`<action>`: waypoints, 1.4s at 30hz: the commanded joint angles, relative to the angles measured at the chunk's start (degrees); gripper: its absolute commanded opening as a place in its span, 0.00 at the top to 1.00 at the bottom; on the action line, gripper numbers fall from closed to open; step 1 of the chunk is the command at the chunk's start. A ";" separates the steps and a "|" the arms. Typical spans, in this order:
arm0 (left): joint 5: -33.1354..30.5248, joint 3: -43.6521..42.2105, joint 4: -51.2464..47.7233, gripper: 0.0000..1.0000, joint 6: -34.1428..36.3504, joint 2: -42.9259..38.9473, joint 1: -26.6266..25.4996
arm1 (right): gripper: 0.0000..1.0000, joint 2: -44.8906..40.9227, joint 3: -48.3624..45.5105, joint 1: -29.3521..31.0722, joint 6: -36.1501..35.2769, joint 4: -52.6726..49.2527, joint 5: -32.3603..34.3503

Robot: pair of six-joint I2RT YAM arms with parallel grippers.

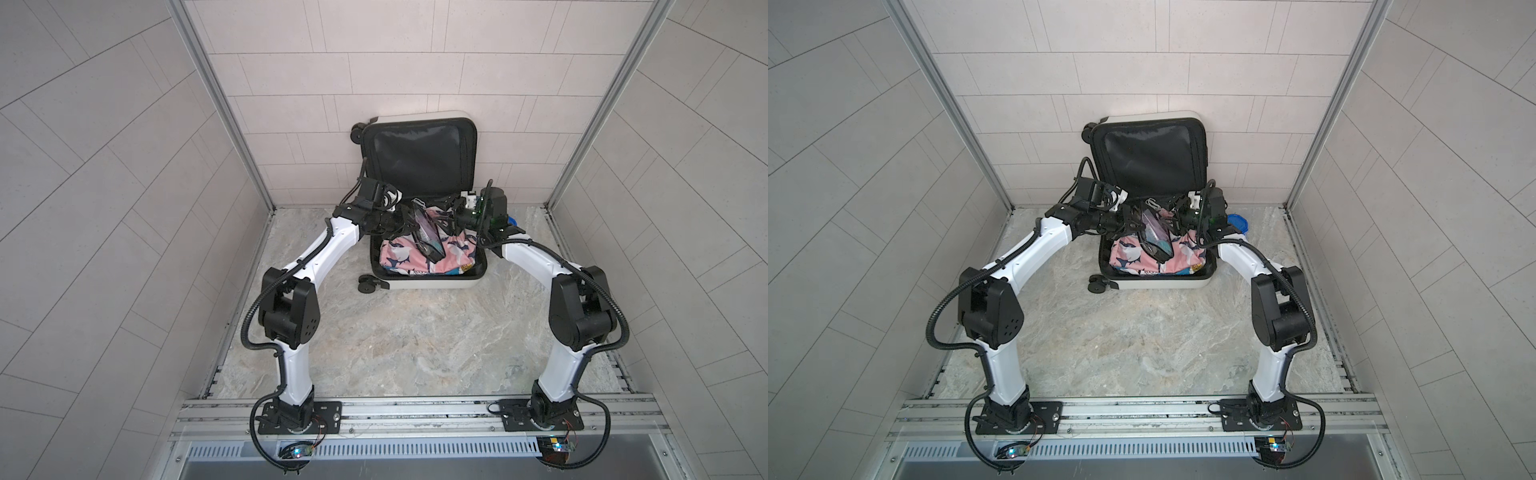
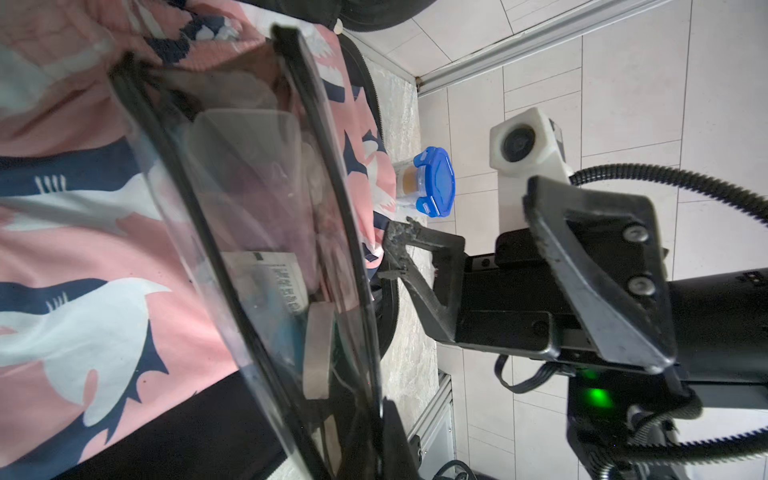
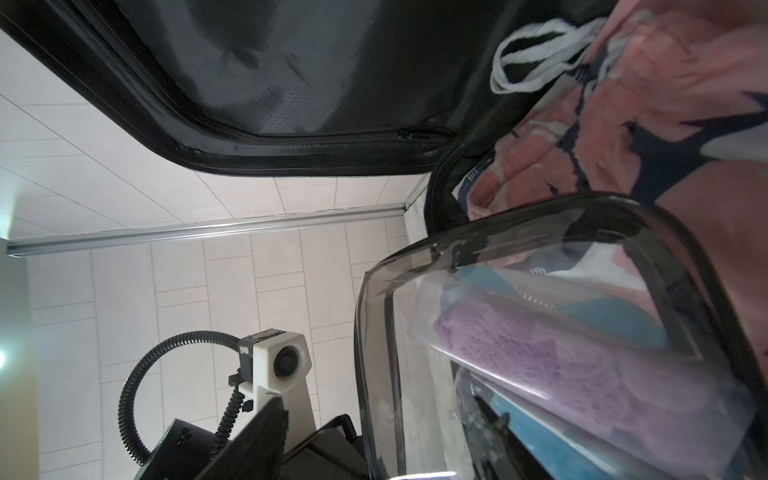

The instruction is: Pack the luggage

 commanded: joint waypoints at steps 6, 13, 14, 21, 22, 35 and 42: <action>-11.96 0.70 -19.48 1.00 12.36 8.05 4.56 | 0.31 1.43 15.85 1.77 -29.99 -40.13 4.45; -20.63 5.59 -26.69 1.00 15.82 11.71 4.58 | 0.42 8.63 26.43 6.07 -40.09 -56.25 10.53; -22.26 6.29 -27.69 1.00 15.96 11.99 4.53 | 0.42 9.35 26.95 6.65 -40.65 -57.12 11.42; -26.88 4.92 -29.62 1.00 15.86 11.86 4.53 | 0.45 15.44 29.48 10.09 -42.60 -59.31 16.48; -27.31 4.30 -29.62 1.00 15.68 11.77 4.57 | 0.47 16.59 29.87 10.41 -42.50 -59.41 17.16; -30.47 3.74 -30.92 1.00 15.52 14.14 4.58 | 0.57 25.56 34.55 12.93 -40.94 -59.38 20.57; -30.27 6.35 -31.03 0.60 16.61 9.43 4.49 | 0.36 19.20 34.59 12.38 -43.70 -59.60 21.03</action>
